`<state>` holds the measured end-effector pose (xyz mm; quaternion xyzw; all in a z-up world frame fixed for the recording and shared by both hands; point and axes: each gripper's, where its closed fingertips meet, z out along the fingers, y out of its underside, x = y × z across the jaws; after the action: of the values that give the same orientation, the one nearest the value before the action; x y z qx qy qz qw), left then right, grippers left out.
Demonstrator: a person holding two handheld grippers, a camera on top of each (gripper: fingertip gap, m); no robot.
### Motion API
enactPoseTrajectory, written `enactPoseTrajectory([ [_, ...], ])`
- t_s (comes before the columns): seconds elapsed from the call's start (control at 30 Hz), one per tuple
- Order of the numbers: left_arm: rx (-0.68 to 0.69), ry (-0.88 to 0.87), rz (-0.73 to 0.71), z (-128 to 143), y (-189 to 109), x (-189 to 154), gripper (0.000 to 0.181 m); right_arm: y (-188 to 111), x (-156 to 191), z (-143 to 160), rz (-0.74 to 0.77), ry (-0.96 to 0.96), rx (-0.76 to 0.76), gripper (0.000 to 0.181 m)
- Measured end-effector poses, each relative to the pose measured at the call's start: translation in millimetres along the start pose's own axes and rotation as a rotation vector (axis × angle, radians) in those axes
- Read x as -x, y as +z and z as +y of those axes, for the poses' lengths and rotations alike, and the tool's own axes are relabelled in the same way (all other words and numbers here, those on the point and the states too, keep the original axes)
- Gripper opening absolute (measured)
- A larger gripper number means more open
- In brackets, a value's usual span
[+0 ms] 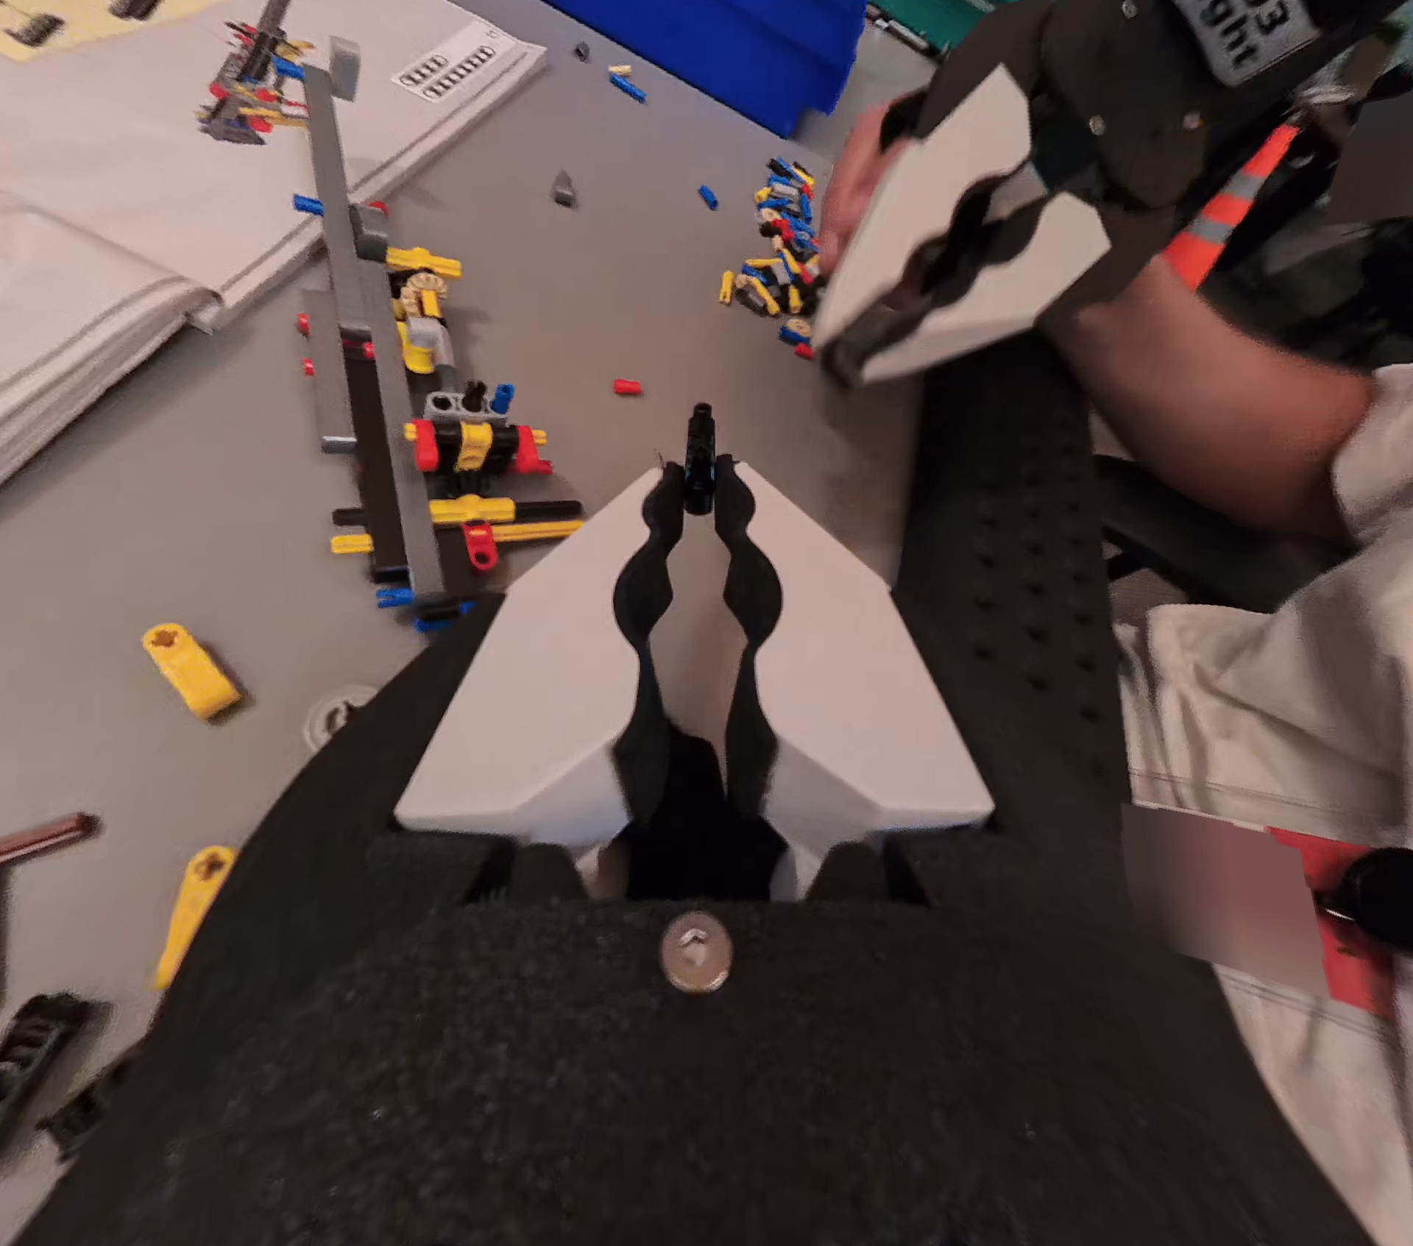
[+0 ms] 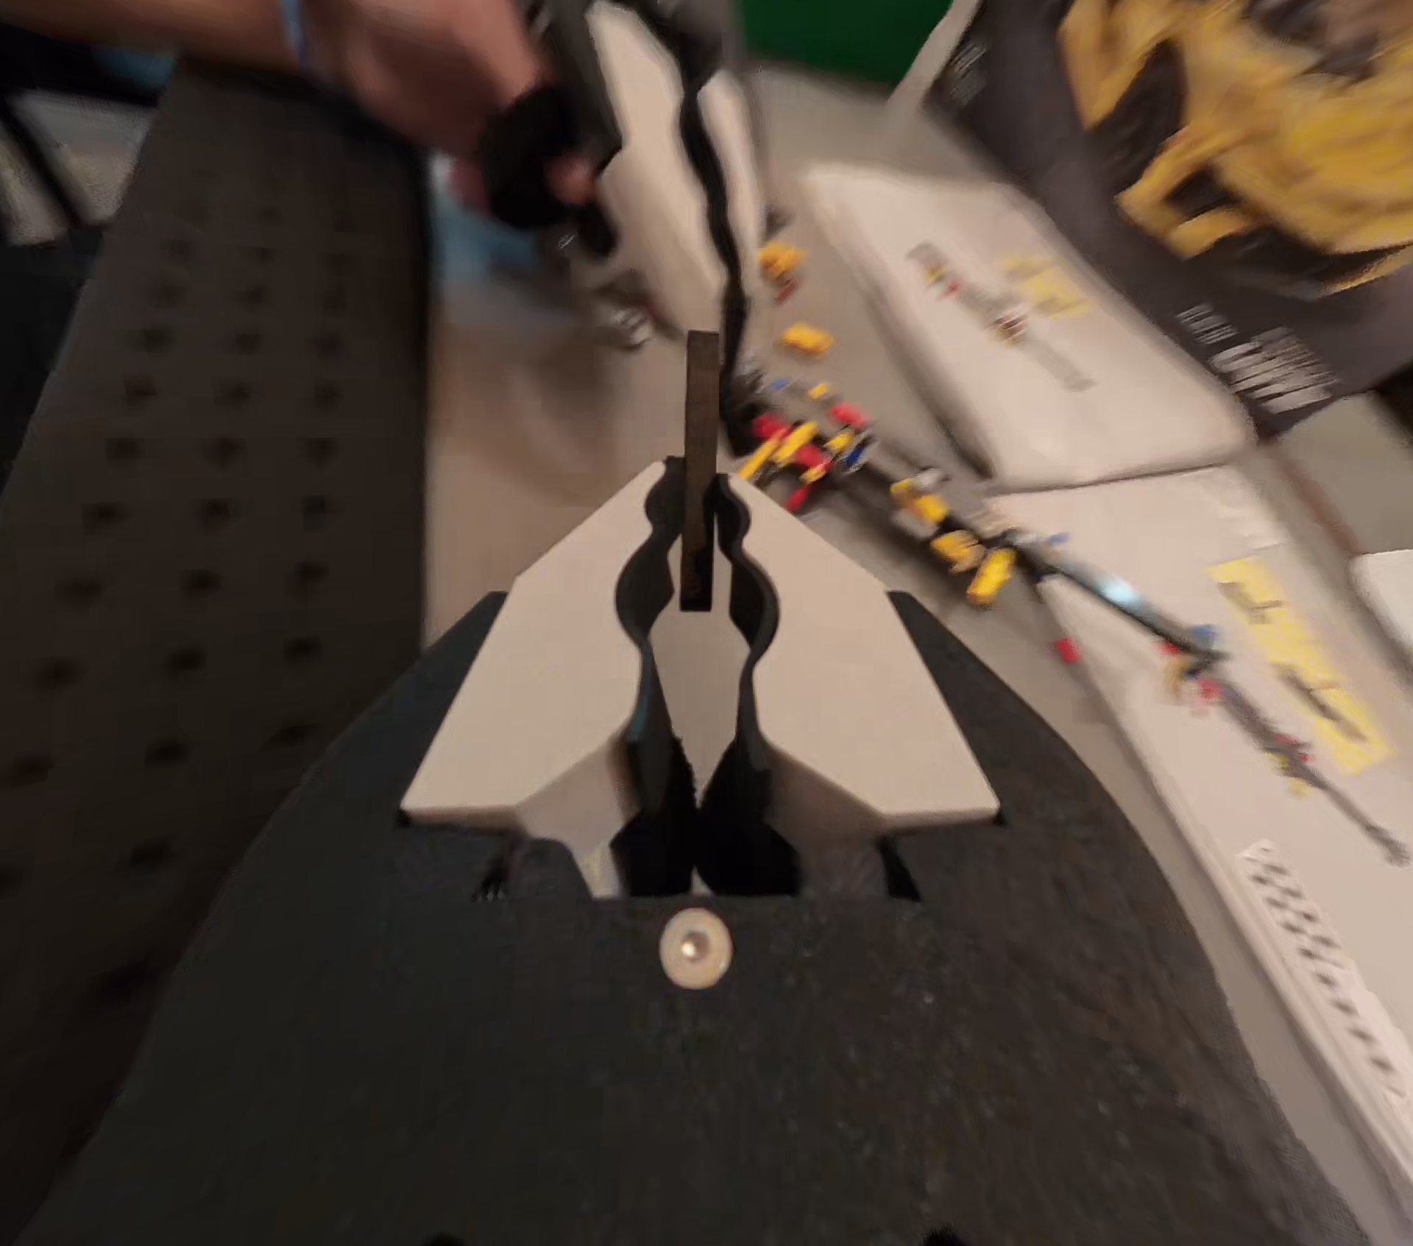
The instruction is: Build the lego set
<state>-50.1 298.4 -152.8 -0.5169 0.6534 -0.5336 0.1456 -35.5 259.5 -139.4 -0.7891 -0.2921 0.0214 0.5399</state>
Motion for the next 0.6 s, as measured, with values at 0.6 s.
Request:
enactPoseTrajectory([
  [0.6, 0.174, 0.219, -0.014, 31.7, 20.6, -16.3, 0.006, 12.1, -12.5, 10.3, 0.27, -0.343, 0.082, 0.007],
])
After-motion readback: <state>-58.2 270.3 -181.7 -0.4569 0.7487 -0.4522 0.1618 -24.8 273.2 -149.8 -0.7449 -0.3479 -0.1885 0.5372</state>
